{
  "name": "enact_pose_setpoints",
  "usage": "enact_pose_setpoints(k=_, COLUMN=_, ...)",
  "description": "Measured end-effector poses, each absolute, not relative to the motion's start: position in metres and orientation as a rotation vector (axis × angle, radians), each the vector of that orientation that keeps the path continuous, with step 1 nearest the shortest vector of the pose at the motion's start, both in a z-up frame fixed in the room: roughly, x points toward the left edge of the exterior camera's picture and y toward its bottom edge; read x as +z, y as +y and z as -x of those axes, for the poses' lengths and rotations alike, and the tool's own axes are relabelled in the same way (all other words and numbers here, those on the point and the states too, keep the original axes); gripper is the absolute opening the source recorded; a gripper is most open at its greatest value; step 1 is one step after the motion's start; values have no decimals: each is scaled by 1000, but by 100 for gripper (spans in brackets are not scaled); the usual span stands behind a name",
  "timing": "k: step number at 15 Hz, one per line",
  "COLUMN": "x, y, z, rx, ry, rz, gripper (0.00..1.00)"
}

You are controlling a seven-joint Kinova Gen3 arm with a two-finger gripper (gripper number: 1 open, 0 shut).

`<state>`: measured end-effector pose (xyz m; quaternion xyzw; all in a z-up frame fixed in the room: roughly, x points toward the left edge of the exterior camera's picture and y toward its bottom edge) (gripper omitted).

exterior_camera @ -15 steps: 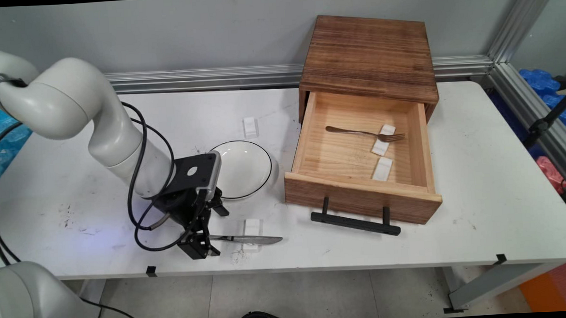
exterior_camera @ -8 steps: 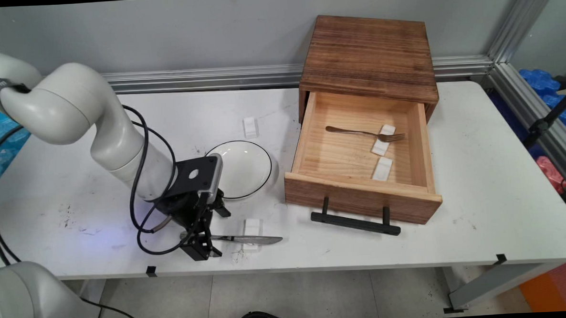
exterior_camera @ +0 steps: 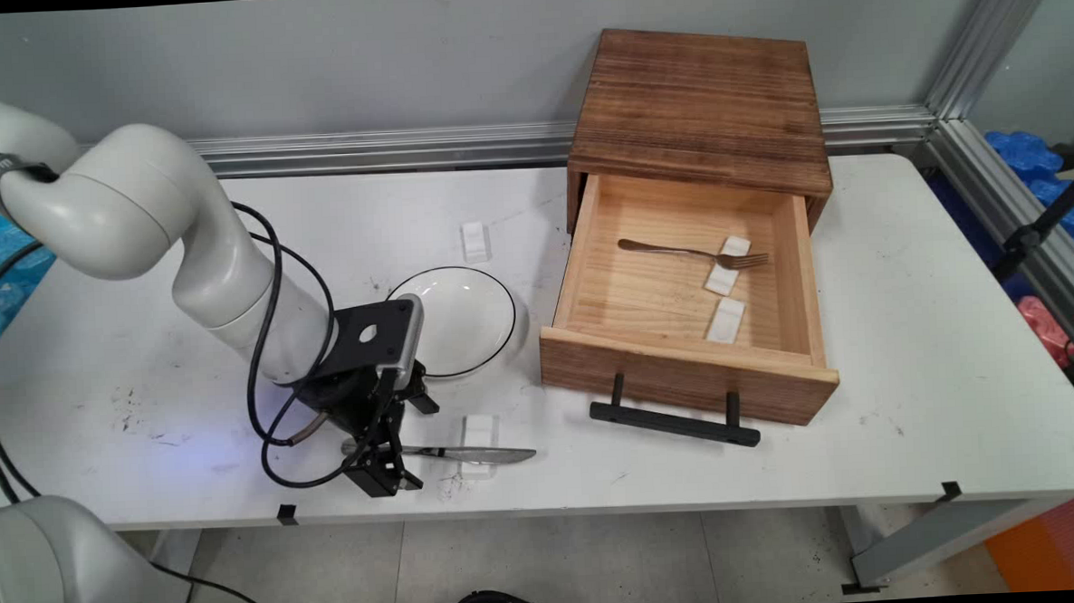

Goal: Pick up the knife from the right of the white plate, then place the picked object into the drawer

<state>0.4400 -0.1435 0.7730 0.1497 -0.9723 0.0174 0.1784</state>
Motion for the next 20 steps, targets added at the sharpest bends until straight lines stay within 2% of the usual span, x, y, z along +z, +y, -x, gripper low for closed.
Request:
enact_pose_setpoints(k=3, x=772, y=-143, z=-440, rx=53, ry=-2750, rz=-421, gripper=100)
enact_pose_setpoints(k=4, x=772, y=-143, z=-440, rx=54, ry=-2750, rz=-419, gripper=0)
enact_pose_setpoints(k=20, x=781, y=-135, z=-440, rx=50, ry=-2747, rz=-374, gripper=0)
